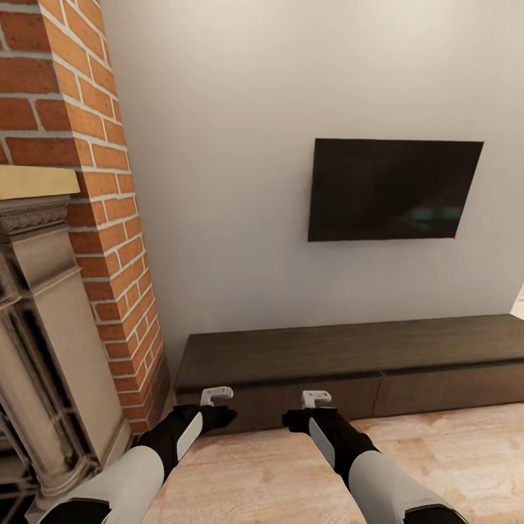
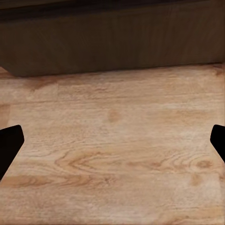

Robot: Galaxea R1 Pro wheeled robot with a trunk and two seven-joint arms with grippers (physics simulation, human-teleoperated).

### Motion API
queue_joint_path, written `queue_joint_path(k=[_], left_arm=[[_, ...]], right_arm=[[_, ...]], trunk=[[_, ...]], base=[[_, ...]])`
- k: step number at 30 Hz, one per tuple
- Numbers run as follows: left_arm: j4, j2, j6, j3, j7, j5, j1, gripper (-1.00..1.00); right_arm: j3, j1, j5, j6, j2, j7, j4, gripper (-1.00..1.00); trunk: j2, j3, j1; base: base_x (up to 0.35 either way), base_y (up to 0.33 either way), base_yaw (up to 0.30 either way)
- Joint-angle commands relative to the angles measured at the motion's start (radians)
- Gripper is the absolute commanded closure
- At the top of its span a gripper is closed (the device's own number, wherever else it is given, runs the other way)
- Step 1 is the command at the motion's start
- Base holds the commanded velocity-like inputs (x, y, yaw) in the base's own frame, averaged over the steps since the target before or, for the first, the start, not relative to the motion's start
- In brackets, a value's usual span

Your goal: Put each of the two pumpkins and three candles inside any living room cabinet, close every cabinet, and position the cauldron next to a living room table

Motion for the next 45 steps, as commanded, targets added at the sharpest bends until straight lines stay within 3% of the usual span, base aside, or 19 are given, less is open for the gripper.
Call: queue_joint_path(k=[1, 45], left_arm=[[-0.002, 0.0, 0.006, -0.003, 0.0, 0.009, 0.0, -1.0], [0.004, 0.0, -0.018, -0.003, 0.002, 0.01, 0.0, -1.0]], right_arm=[[0.006, 0.0, -0.009, -0.002, -0.001, -0.006, 0.0, -1.0], [0.007, 0.0, -0.005, -0.015, 0.001, -0.009, 0.006, -1.0]], trunk=[[-0.008, -0.004, 0.004], [-0.316, -0.142, 0.173]], base=[[0.0, 0.0, 0.0], [0.0, 0.0, 0.0]])
